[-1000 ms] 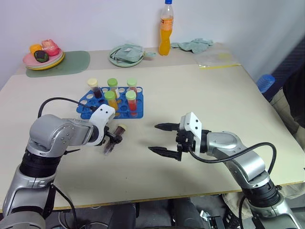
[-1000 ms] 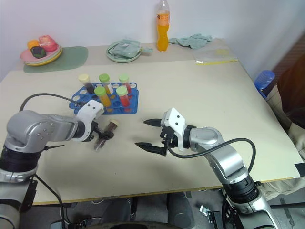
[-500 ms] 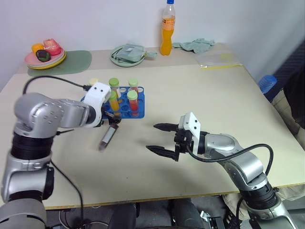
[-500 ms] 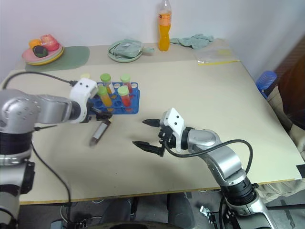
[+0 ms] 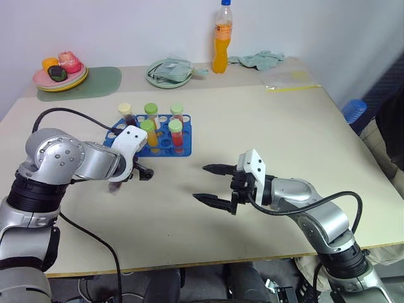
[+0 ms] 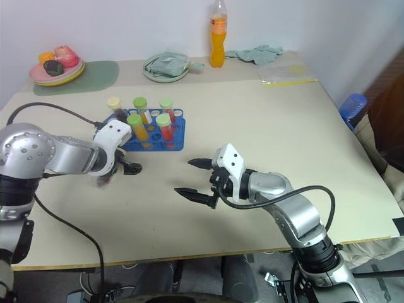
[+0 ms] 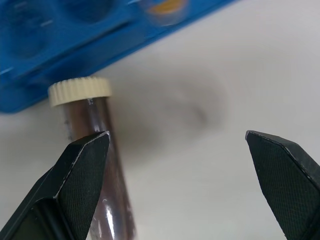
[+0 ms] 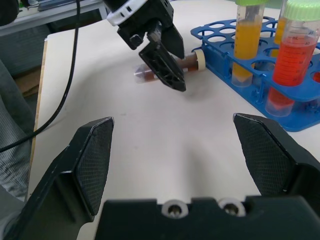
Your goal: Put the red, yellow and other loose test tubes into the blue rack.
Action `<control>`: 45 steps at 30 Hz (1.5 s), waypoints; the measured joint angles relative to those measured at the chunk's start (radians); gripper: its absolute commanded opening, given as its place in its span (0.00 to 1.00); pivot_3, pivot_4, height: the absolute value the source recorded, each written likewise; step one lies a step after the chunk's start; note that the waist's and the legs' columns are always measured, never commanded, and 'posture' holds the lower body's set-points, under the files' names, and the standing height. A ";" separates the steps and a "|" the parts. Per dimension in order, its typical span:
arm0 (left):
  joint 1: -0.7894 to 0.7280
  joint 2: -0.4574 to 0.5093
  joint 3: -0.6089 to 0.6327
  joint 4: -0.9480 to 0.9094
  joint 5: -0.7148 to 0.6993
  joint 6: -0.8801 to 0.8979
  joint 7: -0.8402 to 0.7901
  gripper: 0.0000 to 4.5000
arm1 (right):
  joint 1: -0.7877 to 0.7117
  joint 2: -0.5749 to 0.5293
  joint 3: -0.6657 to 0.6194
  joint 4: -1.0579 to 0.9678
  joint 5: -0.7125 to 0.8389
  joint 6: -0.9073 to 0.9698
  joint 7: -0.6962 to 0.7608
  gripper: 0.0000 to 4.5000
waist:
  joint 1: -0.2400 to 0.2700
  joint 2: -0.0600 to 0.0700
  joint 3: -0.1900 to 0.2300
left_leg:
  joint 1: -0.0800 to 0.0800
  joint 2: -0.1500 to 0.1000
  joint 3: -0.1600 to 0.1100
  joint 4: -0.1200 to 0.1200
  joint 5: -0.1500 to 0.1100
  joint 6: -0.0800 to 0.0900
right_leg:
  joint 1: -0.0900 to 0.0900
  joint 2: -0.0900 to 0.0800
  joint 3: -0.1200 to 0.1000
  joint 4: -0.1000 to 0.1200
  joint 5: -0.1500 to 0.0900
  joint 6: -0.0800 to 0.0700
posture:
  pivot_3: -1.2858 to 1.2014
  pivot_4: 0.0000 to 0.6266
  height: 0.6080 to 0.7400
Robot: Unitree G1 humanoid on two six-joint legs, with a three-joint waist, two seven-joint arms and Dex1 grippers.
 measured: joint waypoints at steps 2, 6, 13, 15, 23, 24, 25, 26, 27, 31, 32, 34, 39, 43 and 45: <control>0.010 -0.015 0.036 0.034 0.006 0.000 0.042 1.00 | 0.002 0.001 0.000 -0.004 0.001 0.000 -0.002 0.94 | 0.000 0.000 0.000 | 0.000 0.000 0.000 0.000 0.000 0.000 | 0.000 0.000 0.000 0.000 0.000 0.000 | 0.52 0.24 1.00; 0.017 -0.055 0.114 0.084 0.023 0.000 0.108 1.00 | 0.003 0.004 0.000 -0.004 0.007 0.000 -0.006 0.94 | 0.000 0.000 0.000 | 0.000 0.000 0.000 0.000 0.000 0.000 | 0.000 0.000 0.000 0.000 0.000 0.000 | 0.52 0.24 1.00; -0.011 -0.047 0.159 0.101 0.041 0.000 0.130 1.00 | 0.003 0.009 0.000 -0.004 0.020 0.000 -0.008 0.94 | 0.001 0.000 0.000 | 0.000 0.000 0.000 0.000 0.000 0.000 | -0.001 0.000 0.000 0.001 0.000 0.000 | 0.52 0.24 1.00; -0.020 -0.027 0.160 0.100 0.040 0.000 0.126 1.00 | 0.003 0.010 0.000 -0.004 0.021 0.000 -0.008 0.94 | 0.000 0.000 0.000 | 0.000 0.000 0.000 0.000 0.000 0.000 | -0.001 0.000 0.000 0.001 0.000 0.000 | 0.52 0.24 1.00; -0.027 0.200 0.194 0.180 0.046 0.000 0.042 1.00 | 0.005 0.019 -0.002 0.002 0.029 0.000 -0.008 0.94 | -0.009 0.000 0.000 | 0.000 0.000 0.000 -0.001 0.000 0.000 | -0.002 0.001 0.000 0.001 0.000 0.000 | 0.52 0.24 1.00; -0.016 0.222 0.196 0.202 0.052 0.000 0.015 1.00 | 0.005 0.020 -0.002 0.007 0.029 0.000 -0.008 0.94 | -0.009 0.000 0.000 | 0.000 0.000 0.000 -0.001 0.000 0.000 | -0.002 0.000 0.000 0.001 0.000 0.000 | 0.52 0.24 1.00; -0.002 0.237 0.198 0.221 0.061 0.000 -0.014 1.00 | 0.004 0.021 -0.002 0.009 0.029 -0.001 -0.006 0.94 | -0.008 0.000 0.000 | 0.000 0.000 0.000 -0.001 0.000 0.000 | -0.001 0.000 0.000 0.001 0.000 0.000 | 0.52 0.24 1.00; 0.010 0.245 0.198 0.241 0.067 0.000 -0.043 1.00 | 0.003 0.023 -0.001 0.014 0.029 -0.001 -0.004 0.94 | -0.006 0.000 0.000 | 0.000 -0.001 0.000 -0.001 0.000 0.000 | -0.001 0.000 0.000 0.001 0.000 0.000 | 0.52 0.24 1.00; 0.021 0.246 0.198 0.261 0.074 0.000 -0.074 1.00 | 0.002 0.023 -0.001 0.018 0.029 -0.001 -0.001 0.94 | -0.003 0.000 0.000 | 0.000 -0.001 0.000 -0.001 0.000 0.000 | -0.001 0.000 -0.001 0.001 0.000 0.000 | 0.52 0.24 1.00; 0.031 0.233 0.181 0.315 0.114 0.000 -0.201 1.00 | -0.013 0.026 0.000 0.030 0.029 -0.007 0.015 0.94 | -0.001 -0.001 -0.001 | 0.000 -0.001 0.000 -0.001 0.000 0.000 | 0.000 0.000 -0.001 0.001 0.000 0.000 | 0.52 0.24 1.00; 0.030 0.228 0.174 0.318 0.138 0.000 -0.225 1.00 | -0.016 0.026 0.000 0.034 0.028 -0.008 0.018 0.94 | -0.003 -0.001 -0.001 | 0.000 -0.001 0.000 -0.001 0.000 0.000 | -0.001 0.000 -0.001 0.001 0.000 0.000 | 0.52 0.24 1.00; 0.028 0.215 0.166 0.329 0.193 0.000 -0.267 1.00 | -0.017 0.026 0.000 0.035 0.028 -0.009 0.021 0.94 | -0.006 -0.001 -0.001 | 0.000 -0.001 0.000 -0.001 0.000 0.000 | -0.001 0.000 -0.001 0.001 0.000 0.000 | 0.52 0.24 1.00; 0.007 0.140 0.141 0.389 0.343 -0.001 -0.341 1.00 | -0.017 0.035 0.000 0.036 0.028 -0.009 0.016 0.94 | -0.008 -0.001 -0.001 | 0.000 -0.001 0.000 -0.001 0.000 0.000 | -0.001 0.000 -0.001 0.001 0.000 0.000 | 0.52 0.24 1.00; -0.008 0.091 0.133 0.417 0.445 -0.009 -0.414 0.83 | -0.017 0.041 0.000 0.036 0.027 -0.009 0.006 0.94 | -0.009 -0.001 -0.001 | 0.000 -0.001 -0.001 -0.001 0.000 0.000 | -0.001 0.000 -0.001 0.001 0.000 0.000 | 0.52 0.24 1.00; -0.014 0.078 0.134 0.426 0.485 -0.023 -0.444 0.63 | -0.017 0.044 0.000 0.036 0.027 -0.010 0.003 0.94 | -0.009 -0.001 -0.001 | 0.000 -0.001 -0.001 -0.001 0.000 -0.001 | -0.001 0.000 -0.001 0.001 0.000 0.000 | 0.52 0.24 1.00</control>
